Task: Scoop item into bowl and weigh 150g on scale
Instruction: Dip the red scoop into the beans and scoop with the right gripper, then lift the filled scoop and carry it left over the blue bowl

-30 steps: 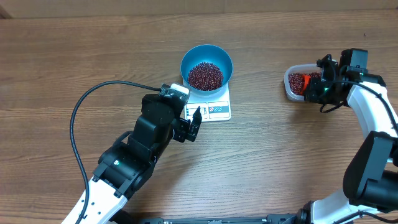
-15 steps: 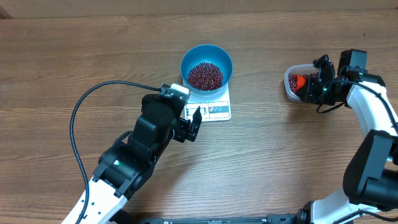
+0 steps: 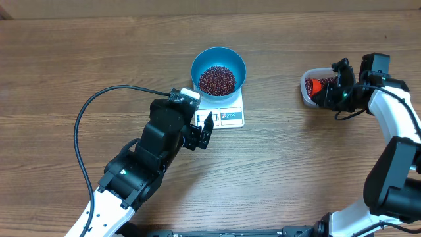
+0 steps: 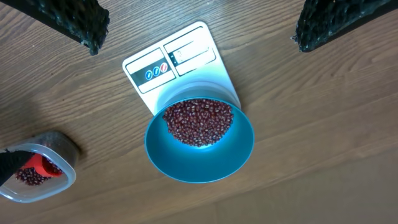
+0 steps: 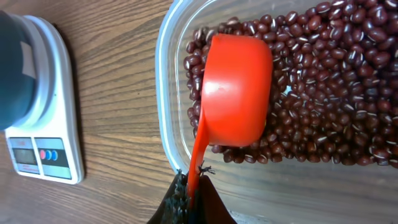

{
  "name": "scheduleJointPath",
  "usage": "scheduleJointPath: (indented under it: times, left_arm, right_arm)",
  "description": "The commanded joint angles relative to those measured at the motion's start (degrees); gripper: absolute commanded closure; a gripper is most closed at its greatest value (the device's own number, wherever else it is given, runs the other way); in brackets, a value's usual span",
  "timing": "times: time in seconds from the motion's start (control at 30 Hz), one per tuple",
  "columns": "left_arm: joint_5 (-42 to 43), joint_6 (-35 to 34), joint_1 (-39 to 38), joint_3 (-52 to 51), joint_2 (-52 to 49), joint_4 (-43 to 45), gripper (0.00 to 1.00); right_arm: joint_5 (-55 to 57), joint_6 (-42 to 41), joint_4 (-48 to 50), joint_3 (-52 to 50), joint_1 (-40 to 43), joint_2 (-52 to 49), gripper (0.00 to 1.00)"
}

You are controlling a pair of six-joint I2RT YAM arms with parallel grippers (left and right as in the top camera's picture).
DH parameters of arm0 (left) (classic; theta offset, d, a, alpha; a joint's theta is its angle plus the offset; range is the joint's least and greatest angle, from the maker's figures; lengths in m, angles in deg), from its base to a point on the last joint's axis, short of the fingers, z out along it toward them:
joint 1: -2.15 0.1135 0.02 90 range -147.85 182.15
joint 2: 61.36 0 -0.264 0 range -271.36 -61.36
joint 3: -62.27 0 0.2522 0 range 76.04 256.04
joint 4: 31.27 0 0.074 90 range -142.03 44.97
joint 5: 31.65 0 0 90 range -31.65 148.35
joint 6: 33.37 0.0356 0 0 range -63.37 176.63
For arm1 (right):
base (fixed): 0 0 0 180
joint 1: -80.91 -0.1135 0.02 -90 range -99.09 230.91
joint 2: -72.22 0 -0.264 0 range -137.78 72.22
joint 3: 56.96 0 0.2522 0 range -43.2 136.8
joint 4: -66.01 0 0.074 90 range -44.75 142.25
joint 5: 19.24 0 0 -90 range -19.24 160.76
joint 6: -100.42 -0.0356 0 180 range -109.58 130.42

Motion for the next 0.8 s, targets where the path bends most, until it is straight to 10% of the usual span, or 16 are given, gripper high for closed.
scheduleJointPath:
  times: [0.0, 0.77]
  left_arm:
    - [-0.76, 1.51, -0.02, 0.20, 1.11, 0.22, 0.00]
    - [-0.76, 1.51, -0.02, 0.20, 1.11, 0.22, 0.00]
  right_arm:
    - [-6.99, 0.48, -0.35, -0.48, 1.36, -0.37, 0.96]
    - [-20.96, 0.50, -0.07, -1.44, 13.97, -0.48, 0.97]
